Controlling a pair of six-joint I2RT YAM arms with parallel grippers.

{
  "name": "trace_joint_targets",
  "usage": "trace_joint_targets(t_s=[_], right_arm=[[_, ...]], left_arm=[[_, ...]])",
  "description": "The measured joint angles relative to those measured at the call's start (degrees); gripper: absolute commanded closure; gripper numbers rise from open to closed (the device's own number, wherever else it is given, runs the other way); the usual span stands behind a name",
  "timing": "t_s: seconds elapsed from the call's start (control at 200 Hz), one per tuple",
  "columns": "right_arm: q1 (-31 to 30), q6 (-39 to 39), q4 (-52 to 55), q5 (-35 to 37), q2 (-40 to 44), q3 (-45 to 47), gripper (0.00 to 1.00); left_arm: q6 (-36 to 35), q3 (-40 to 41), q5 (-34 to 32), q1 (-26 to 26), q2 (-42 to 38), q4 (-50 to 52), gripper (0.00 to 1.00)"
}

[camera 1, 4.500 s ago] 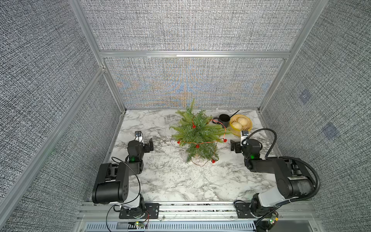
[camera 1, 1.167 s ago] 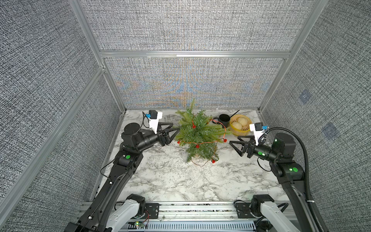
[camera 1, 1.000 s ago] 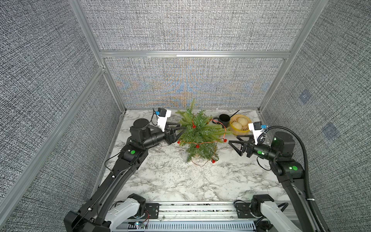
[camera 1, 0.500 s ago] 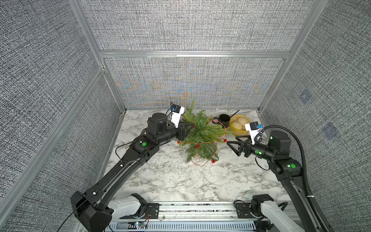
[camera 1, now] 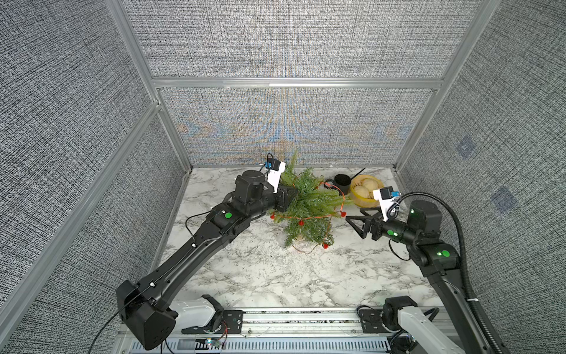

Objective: Remove string lights from the small christmas tree
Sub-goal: Pick up the light string from the Christmas tree.

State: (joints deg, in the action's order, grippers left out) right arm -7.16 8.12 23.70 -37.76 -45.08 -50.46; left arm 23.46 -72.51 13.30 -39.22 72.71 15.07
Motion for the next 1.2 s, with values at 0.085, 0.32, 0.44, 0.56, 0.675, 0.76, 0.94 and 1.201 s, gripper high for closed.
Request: trace_joint_targets(t_s=[0.085, 0.32, 0.44, 0.56, 0.675, 0.76, 0.94, 1.201], right_arm=[[-0.04, -0.02, 0.04, 0.09, 0.13, 0.31, 0.06], [-0.13, -0.13, -0.04, 0.31, 0.37, 0.74, 0.06], [-0.33, -0.13, -0.04, 0.39, 0.37, 0.76, 0.06], [-0.37, -0.13, -0.04, 0.42, 0.37, 0.81, 0.06], [-0.44, -0.13, -0.17, 0.42, 0.44, 0.96, 0.06], [-0.46, -0.13, -0.24, 0.44, 0.55, 1.07, 0.06], [-0.63, -0.13, -0.37, 0.66, 0.66, 1.27, 0.06], [-0.63, -0.13, -0.48, 1.05, 0.74, 1.36, 0.06]], left_arm=[[0.59, -0.15, -0.92, -0.04, 0.37, 0.00, 0.74], [1.73, -0.31, -2.80, -0.17, 1.05, 0.02, 0.74], [2.05, 0.09, -3.89, -0.35, 1.05, 0.00, 0.75], [2.27, 0.09, -4.31, -0.44, 1.05, 0.00, 0.77], [2.45, 0.09, -4.35, -0.74, 1.09, 0.00, 0.81], [2.45, 0.04, -4.35, -0.87, 1.09, 0.00, 0.84], [2.45, -0.17, -4.61, -1.05, 1.09, 0.04, 0.91], [2.45, -0.74, -5.79, -1.42, 0.52, 0.92, 0.97]])
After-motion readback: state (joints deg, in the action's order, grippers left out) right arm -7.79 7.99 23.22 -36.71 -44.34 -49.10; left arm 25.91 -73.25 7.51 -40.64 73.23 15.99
